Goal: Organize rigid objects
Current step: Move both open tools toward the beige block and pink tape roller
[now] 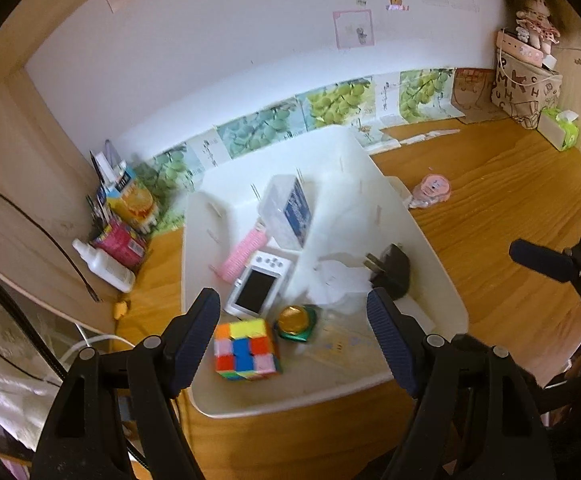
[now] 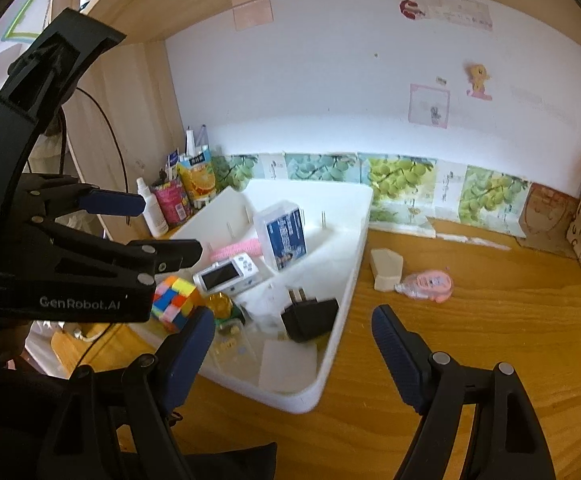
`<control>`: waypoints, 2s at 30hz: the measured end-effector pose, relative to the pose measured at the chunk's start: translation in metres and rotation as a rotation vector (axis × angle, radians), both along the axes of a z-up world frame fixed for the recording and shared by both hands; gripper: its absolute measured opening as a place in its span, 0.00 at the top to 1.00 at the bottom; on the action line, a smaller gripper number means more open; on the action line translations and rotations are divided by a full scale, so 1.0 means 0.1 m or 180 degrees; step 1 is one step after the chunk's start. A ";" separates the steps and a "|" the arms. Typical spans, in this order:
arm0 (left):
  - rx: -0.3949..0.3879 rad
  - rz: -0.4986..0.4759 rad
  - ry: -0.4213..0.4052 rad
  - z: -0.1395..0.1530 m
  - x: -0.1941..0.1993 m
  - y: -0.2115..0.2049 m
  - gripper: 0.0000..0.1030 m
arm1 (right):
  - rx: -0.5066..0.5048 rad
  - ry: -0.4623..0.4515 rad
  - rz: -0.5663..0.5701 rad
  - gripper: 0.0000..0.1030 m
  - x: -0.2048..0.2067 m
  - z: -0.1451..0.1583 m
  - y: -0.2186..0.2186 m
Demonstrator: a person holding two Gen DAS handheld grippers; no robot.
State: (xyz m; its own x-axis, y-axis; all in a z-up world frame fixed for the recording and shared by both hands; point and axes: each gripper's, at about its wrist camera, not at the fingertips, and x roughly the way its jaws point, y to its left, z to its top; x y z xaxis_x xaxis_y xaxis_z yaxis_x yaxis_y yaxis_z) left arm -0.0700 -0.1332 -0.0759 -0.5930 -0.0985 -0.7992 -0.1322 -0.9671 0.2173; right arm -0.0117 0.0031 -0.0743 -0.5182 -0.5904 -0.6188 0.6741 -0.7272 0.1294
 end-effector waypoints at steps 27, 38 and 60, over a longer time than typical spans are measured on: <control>0.0603 0.0827 -0.0599 -0.17 -0.12 1.15 0.23 | 0.0389 -0.0224 0.0597 0.21 -0.61 -0.16 1.16; 0.0895 0.0986 -0.0935 -0.21 -0.46 1.41 0.23 | 0.0520 -0.0094 0.0649 0.21 -1.01 -0.26 1.57; -0.1323 -0.0900 -0.1402 -0.24 -1.70 1.89 0.23 | 0.0845 0.0560 0.1547 0.21 -1.56 -0.62 1.06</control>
